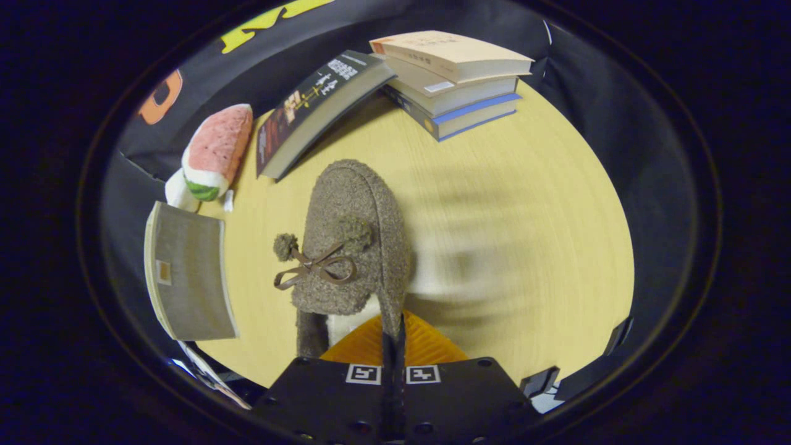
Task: Open the storage box then place both shoes into the box .Put the left shoe in first, then the right shoe, with the right side of both shoes facing outward in a uniform manner.
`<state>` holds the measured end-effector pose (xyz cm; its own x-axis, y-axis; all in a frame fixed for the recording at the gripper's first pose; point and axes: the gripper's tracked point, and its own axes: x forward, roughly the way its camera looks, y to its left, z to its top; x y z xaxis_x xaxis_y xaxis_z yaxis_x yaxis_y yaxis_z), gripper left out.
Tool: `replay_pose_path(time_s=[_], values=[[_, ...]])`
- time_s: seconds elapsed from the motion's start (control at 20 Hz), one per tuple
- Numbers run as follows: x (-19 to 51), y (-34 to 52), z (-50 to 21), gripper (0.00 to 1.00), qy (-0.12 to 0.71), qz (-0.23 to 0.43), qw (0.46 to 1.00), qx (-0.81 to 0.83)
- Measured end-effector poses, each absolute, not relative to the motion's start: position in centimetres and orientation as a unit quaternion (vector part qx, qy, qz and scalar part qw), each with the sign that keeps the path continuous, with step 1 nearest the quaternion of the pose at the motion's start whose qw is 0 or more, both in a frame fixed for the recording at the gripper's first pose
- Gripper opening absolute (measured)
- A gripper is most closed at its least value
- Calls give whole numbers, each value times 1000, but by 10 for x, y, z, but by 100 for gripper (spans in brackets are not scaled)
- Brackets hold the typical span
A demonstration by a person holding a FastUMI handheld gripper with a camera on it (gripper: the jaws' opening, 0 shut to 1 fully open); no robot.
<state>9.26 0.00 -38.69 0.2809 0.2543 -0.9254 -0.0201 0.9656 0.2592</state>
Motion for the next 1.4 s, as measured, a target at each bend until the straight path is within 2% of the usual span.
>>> replay_pose_path(time_s=[0.4, 0.75, 1.0, 1.4], values=[[74, 105, -257, 0, 537, 149, 825, 91], [55, 221, -211, 0, 542, 191, 814, 86], [38, 304, -221, 0, 567, 215, 792, 69], [23, 362, -286, 0, 637, 163, 750, 75]])
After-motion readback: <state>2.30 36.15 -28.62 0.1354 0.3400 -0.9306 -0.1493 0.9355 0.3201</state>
